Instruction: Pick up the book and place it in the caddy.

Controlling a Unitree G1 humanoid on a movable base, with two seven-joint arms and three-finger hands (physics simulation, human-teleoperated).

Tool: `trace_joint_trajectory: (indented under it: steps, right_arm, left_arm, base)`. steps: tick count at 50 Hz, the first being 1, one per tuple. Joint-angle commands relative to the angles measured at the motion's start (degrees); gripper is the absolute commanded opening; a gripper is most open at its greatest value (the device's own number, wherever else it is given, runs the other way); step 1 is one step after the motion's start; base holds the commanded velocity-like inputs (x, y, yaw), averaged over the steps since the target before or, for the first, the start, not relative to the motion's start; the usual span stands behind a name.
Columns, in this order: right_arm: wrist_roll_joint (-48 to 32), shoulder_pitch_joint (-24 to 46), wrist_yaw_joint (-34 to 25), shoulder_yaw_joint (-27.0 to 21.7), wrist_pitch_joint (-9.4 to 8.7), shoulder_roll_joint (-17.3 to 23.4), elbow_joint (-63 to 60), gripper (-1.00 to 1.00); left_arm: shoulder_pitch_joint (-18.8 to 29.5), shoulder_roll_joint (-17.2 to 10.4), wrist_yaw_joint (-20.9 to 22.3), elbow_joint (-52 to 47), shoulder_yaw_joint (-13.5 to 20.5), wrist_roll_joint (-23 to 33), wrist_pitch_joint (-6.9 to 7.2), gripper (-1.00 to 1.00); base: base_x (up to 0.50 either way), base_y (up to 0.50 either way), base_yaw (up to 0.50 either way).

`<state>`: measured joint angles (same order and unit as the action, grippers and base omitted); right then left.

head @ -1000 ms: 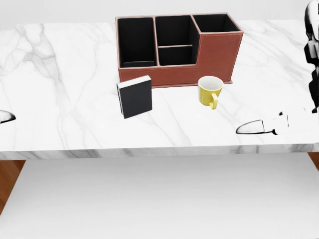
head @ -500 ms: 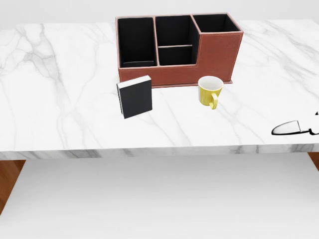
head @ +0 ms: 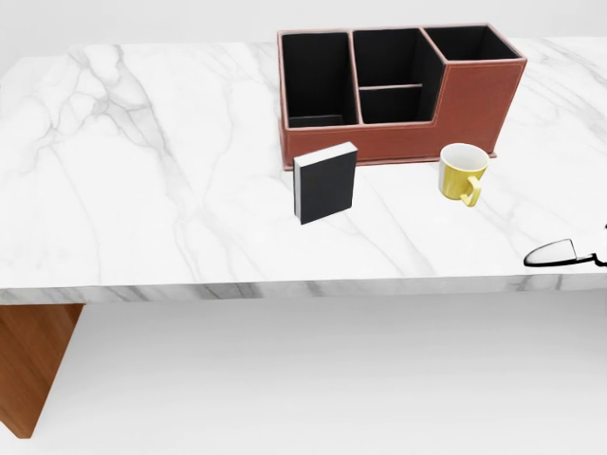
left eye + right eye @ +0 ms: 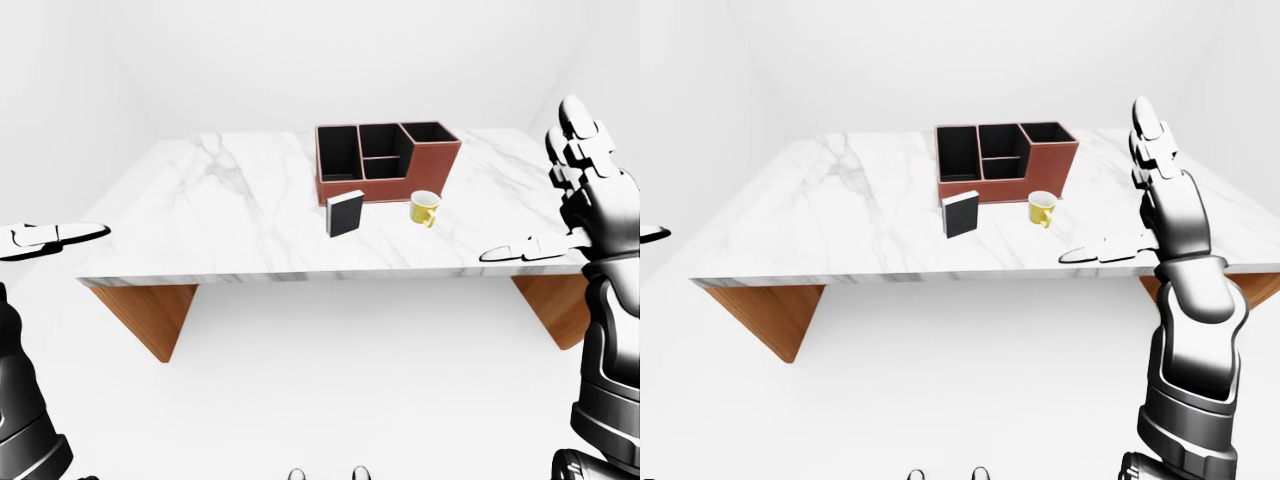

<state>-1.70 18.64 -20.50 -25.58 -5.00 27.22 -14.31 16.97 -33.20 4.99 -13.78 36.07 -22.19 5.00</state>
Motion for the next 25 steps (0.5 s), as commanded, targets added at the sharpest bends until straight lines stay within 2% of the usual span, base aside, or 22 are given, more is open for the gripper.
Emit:
trace_joint_trajectory:
  steps: [1, 4, 14, 25]
  right_arm:
    - [-0.71, -0.17, -0.25, 0.07, 0.00, -0.09, 0.91, 1.00]
    - [-1.51, -0.50, -0.26, 0.52, 0.00, -0.03, 1.00, 1.00]
    - [-3.71, -0.81, -1.47, 0.67, 0.00, -0.78, 0.43, 1.00]
    - [-4.65, -1.16, -1.93, 0.78, 0.00, -1.01, 0.04, 1.00]
  left_arm:
    - [-0.14, -0.03, 0.50, 0.08, 0.05, 0.58, 0.00, 1.00]
    - [-0.10, -0.03, 0.55, 0.07, 0.11, 0.62, 0.00, 1.00]
    - [-0.19, 0.04, 0.93, 0.42, 0.09, 0.88, 0.00, 1.00]
    - [-0.17, -0.01, 1.01, -0.11, 0.13, 1.01, 0.00, 1.00]
  base:
    - [0.00, 0.50, 0.00]
    - [0.00, 0.48, 0.00]
    - [0.00, 0.01, 0.00]
    - [0.48, 0.00, 0.00]
